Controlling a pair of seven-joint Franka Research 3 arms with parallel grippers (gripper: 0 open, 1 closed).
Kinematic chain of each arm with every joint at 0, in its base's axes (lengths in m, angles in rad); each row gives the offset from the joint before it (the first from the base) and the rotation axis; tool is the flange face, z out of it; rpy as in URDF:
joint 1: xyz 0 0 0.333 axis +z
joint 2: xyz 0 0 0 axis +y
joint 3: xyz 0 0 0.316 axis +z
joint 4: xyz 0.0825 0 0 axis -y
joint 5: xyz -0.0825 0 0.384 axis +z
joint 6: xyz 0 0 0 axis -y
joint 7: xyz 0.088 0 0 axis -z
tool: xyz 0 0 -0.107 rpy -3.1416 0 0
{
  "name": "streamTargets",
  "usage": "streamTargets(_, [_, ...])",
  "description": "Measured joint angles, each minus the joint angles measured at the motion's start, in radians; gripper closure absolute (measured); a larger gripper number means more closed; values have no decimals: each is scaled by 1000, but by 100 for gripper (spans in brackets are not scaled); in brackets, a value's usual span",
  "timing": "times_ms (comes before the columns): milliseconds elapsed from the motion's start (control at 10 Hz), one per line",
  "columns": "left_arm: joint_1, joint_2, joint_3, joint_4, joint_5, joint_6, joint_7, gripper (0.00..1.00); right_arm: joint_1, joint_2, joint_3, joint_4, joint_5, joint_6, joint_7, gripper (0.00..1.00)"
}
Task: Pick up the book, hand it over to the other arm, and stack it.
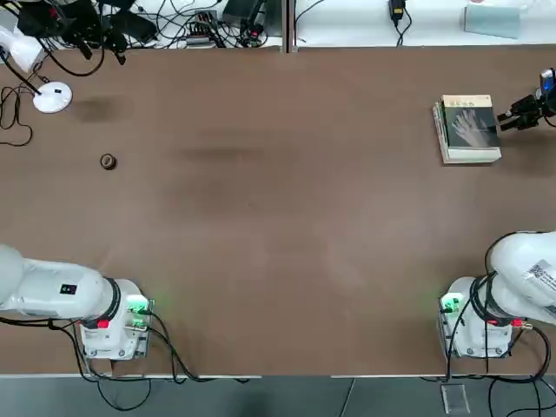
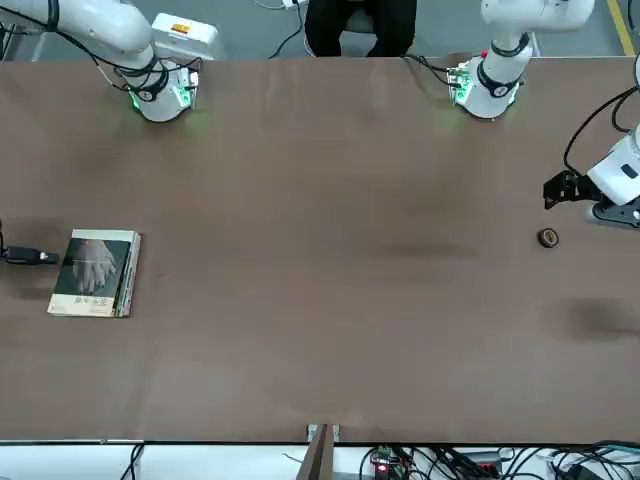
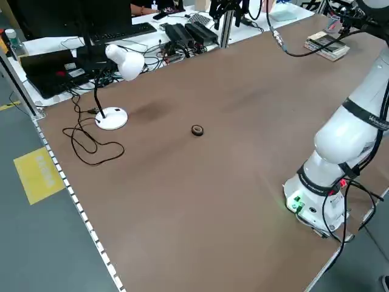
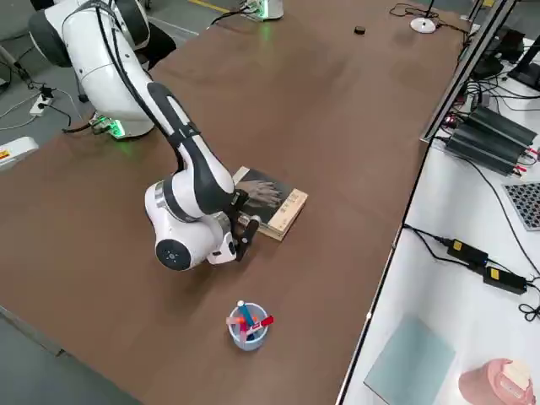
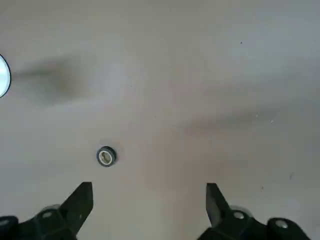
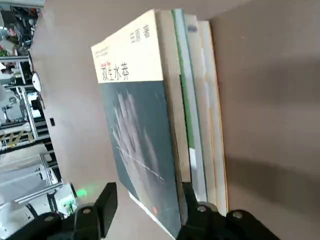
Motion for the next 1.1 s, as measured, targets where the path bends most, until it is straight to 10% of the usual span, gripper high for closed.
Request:
streamTargets(400, [0,0,0,2,0,3,-2,0,-26,0,25,16,0,-14,88,0])
streamTargets(1100, [0,0,4,59,3,4,-3,0,3,-70,109,40,-42,-11,305,0])
